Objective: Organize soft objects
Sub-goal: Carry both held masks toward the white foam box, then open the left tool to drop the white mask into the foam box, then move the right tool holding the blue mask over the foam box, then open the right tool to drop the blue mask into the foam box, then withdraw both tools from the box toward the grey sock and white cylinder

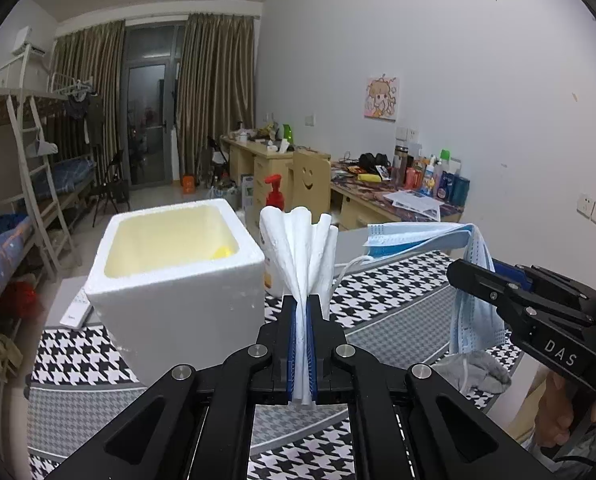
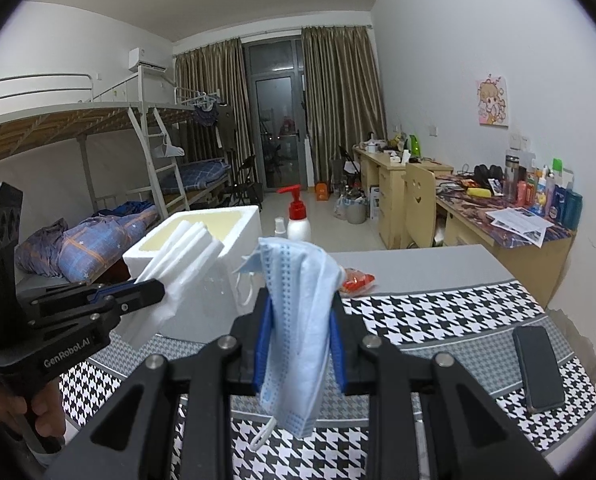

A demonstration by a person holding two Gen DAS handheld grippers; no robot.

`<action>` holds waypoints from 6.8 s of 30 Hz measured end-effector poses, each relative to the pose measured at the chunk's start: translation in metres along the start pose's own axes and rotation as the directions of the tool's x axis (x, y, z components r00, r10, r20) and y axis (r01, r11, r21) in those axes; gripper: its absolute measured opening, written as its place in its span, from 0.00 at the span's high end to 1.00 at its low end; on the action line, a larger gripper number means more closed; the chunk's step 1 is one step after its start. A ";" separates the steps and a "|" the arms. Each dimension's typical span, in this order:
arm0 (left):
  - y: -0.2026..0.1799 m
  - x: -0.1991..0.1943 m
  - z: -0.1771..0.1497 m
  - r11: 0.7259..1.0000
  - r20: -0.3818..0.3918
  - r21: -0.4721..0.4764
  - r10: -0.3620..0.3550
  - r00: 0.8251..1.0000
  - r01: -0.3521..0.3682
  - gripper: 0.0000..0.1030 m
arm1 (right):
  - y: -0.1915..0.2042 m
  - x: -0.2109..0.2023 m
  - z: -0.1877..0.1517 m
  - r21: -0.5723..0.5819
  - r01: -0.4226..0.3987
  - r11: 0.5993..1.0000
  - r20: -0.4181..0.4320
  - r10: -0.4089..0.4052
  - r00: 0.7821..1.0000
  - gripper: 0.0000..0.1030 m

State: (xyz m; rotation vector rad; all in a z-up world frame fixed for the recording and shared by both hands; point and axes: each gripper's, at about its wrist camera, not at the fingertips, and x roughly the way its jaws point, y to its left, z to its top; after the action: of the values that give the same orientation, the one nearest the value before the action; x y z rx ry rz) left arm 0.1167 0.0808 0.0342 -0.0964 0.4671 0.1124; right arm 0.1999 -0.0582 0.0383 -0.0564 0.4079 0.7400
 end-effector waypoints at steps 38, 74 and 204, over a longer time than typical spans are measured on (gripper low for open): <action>0.037 0.009 0.051 0.992 0.093 -0.021 0.128 0.987 -0.127 0.95 | 0.031 0.029 0.052 -0.055 -0.015 0.998 0.048 0.017 0.999 0.70; 0.096 0.048 0.056 0.967 0.012 -0.097 0.237 0.971 -0.235 0.95 | 0.059 0.070 0.078 -0.122 -0.034 0.992 0.036 0.038 0.999 0.70; 0.088 -0.053 0.014 0.886 0.054 -0.140 0.452 0.891 -0.441 0.01 | 0.090 0.050 0.067 -0.131 -0.104 0.986 0.004 0.106 0.994 0.09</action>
State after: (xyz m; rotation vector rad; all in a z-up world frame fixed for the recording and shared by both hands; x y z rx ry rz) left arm 0.0644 0.1652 0.0652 -0.1038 0.3896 0.6000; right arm 0.1958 0.0534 0.0892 -0.1547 0.3538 0.8702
